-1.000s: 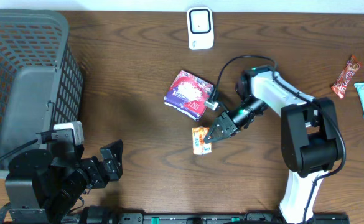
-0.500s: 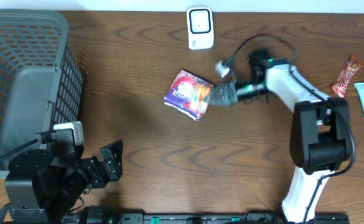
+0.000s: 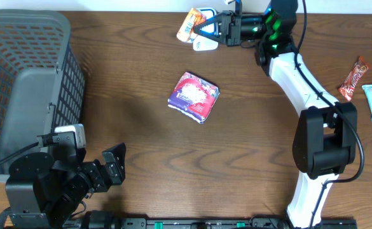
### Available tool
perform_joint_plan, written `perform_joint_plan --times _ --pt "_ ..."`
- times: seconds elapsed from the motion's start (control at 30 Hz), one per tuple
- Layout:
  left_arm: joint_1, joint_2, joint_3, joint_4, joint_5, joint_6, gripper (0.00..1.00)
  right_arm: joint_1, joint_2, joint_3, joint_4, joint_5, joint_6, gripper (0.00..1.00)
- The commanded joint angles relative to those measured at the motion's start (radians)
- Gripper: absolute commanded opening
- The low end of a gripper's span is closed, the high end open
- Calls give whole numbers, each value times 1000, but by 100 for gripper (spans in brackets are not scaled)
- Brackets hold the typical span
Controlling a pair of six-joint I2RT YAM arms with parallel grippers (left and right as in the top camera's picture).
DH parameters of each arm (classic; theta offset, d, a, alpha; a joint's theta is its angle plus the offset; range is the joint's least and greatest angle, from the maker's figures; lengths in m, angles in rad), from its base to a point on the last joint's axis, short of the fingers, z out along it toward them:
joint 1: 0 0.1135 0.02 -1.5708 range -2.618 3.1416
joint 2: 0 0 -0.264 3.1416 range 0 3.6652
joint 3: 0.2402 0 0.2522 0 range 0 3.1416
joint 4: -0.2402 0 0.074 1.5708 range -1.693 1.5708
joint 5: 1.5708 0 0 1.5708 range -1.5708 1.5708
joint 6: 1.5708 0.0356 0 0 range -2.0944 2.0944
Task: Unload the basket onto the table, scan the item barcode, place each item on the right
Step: 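Lift the orange pack up to the scanner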
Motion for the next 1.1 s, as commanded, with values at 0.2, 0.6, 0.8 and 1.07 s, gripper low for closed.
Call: perform_joint_plan --times 0.2,0.6,0.8,1.07 --pt "4 0 14 0 14 2 98 30 13 -3 -150 23 130 1" --pt "4 0 14 0 14 2 98 36 13 -3 -768 459 -260 1" --pt "4 0 14 0 14 2 98 -5 13 -3 -1033 581 -520 2" --pt "4 0 14 0 14 2 98 -91 13 -3 -1337 628 -831 1"
